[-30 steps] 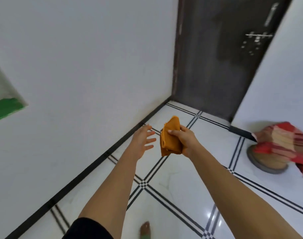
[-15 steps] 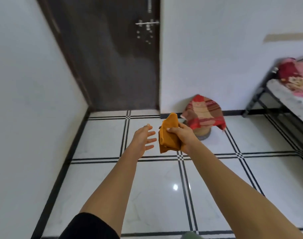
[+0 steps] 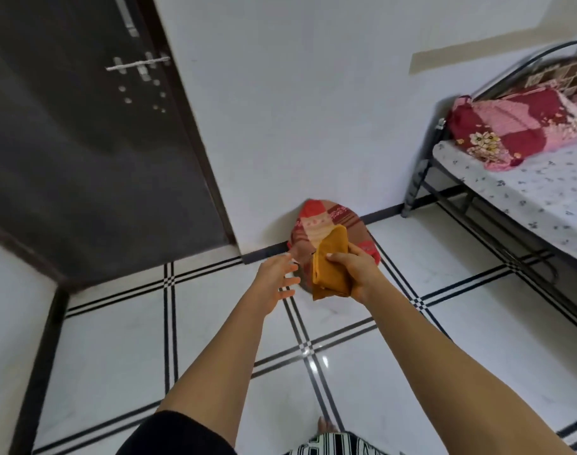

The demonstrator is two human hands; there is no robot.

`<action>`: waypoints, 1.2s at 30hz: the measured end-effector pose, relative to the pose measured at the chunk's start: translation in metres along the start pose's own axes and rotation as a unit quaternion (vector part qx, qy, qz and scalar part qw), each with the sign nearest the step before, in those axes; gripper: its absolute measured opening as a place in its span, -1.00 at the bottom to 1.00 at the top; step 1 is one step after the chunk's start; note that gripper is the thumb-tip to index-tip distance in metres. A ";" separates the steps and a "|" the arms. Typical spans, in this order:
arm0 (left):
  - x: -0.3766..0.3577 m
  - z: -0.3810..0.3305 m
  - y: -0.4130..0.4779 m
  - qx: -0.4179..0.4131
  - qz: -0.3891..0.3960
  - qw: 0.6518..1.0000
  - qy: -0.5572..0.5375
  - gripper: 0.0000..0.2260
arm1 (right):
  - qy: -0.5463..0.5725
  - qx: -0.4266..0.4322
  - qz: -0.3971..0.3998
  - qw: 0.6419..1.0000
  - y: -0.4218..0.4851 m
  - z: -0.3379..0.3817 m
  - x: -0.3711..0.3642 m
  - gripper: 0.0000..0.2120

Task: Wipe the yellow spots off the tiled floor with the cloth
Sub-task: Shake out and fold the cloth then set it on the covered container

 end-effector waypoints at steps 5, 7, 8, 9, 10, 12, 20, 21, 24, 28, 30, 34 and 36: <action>-0.036 -0.033 0.092 0.029 0.015 0.999 0.000 -0.74 | 0.015 -0.018 -0.025 0.999 0.075 0.057 0.021 -0.44; -0.048 -0.042 0.131 0.044 0.020 0.999 -0.012 -0.81 | 0.017 -0.021 -0.037 0.999 0.108 0.074 0.029 -0.46; -0.052 -0.045 0.150 0.051 0.023 0.998 -0.016 -0.84 | 0.018 -0.021 -0.042 0.999 0.123 0.083 0.032 -0.48; -0.056 -0.046 0.169 0.056 0.026 0.998 -0.017 -0.83 | 0.018 -0.022 -0.051 0.998 0.138 0.090 0.035 -0.50; -0.061 -0.049 0.194 0.063 0.031 0.997 -0.014 -0.79 | 0.020 -0.027 -0.059 0.998 0.159 0.101 0.039 -0.51; -0.070 -0.053 0.239 0.070 0.042 0.996 -0.019 -0.72 | 0.025 -0.038 -0.072 0.996 0.196 0.120 0.043 -0.52; -0.100 -0.073 0.415 0.149 0.048 0.987 -0.030 -0.71 | 0.046 -0.105 -0.095 0.989 0.348 0.186 0.044 -0.49; -0.104 -0.072 0.431 0.156 0.043 0.987 -0.025 -0.71 | 0.043 -0.112 -0.094 0.988 0.364 0.188 0.045 -0.47; -0.118 -0.058 0.479 0.182 0.039 0.982 -0.006 -0.71 | 0.057 -0.138 -0.089 0.985 0.418 0.183 0.053 -0.43; -0.132 -0.009 0.549 0.238 0.034 0.970 0.020 -0.69 | 0.039 -0.199 -0.093 0.975 0.502 0.155 0.077 -0.38; -0.131 0.021 0.578 0.262 0.014 0.965 0.024 -0.70 | 0.021 -0.228 -0.105 0.968 0.543 0.136 0.089 -0.41; -0.124 0.082 0.628 0.294 -0.005 0.955 0.045 -0.72 | -0.004 -0.253 -0.128 0.959 0.612 0.105 0.103 -0.41; -0.121 0.102 0.651 0.288 -0.022 0.956 0.054 -0.77 | 0.005 -0.249 -0.115 0.962 0.642 0.094 0.108 -0.41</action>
Point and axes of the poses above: each hand's wrist, its own y-axis towards the middle knuckle, its own x-axis out of the back of the hand, z = x × y, the point moved 2 cm from there along y, towards the middle knuckle, and after that the axes turned 8 degrees about -x, right-handed, at the moved point
